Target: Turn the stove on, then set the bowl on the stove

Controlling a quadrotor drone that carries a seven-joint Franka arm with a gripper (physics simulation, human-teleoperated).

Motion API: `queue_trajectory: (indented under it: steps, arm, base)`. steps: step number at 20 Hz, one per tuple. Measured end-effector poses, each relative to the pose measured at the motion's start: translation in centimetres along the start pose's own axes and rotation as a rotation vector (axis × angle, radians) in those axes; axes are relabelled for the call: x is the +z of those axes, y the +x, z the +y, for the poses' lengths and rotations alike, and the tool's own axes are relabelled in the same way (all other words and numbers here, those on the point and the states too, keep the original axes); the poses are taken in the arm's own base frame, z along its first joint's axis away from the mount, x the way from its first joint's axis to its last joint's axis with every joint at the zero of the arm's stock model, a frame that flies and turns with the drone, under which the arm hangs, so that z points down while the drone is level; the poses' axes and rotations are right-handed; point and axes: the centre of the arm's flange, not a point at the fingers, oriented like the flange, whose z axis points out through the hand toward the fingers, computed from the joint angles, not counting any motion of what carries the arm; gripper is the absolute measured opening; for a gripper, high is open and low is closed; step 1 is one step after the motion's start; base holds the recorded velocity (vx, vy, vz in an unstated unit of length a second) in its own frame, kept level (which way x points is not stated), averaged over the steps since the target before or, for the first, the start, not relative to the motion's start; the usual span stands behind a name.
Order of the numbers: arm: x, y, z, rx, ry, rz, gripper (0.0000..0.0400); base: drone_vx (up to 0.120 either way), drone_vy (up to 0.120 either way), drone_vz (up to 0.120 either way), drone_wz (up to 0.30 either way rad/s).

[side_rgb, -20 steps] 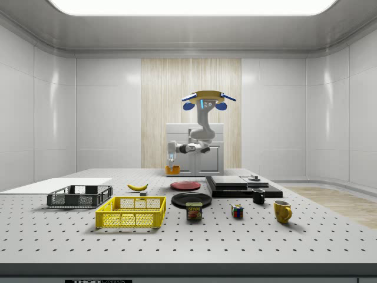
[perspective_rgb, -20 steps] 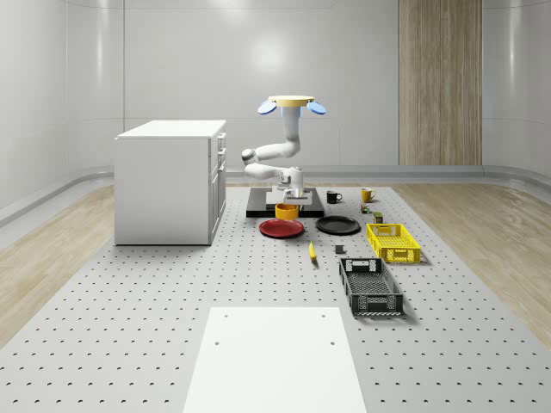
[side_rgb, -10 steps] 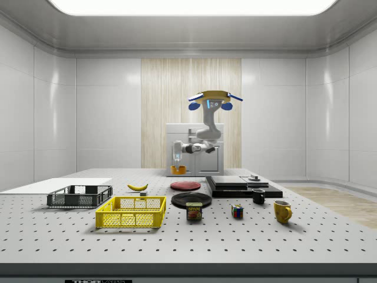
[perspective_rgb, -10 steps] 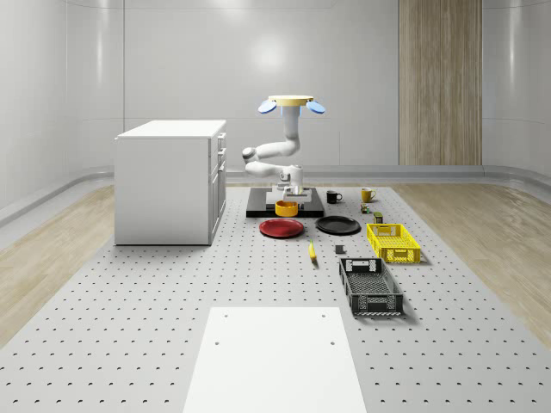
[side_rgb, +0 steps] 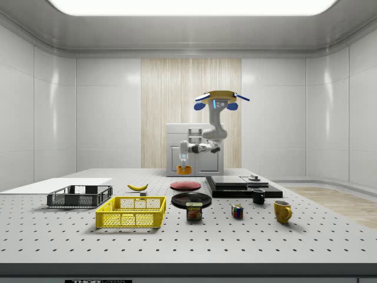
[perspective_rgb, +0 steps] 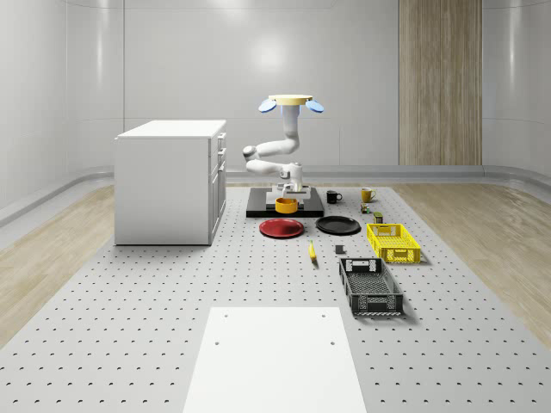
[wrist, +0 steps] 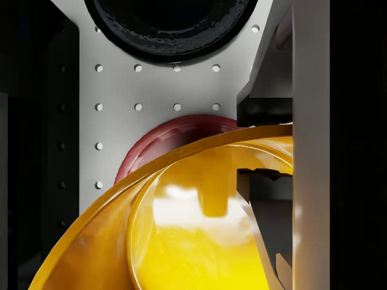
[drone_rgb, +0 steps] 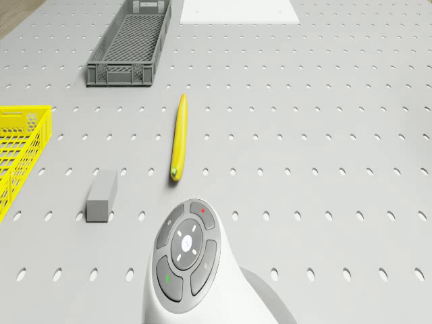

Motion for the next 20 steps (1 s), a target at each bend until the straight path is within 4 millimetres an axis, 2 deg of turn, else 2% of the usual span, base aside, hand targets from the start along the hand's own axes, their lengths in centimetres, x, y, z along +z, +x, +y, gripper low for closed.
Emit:
queue_trajectory:
  steps: [20]
  arm:
    - [0.00,0.00,0.00,0.000,0.000,0.000,0.0100]
  base:
    - [-0.120,0.000,0.000,0.000]
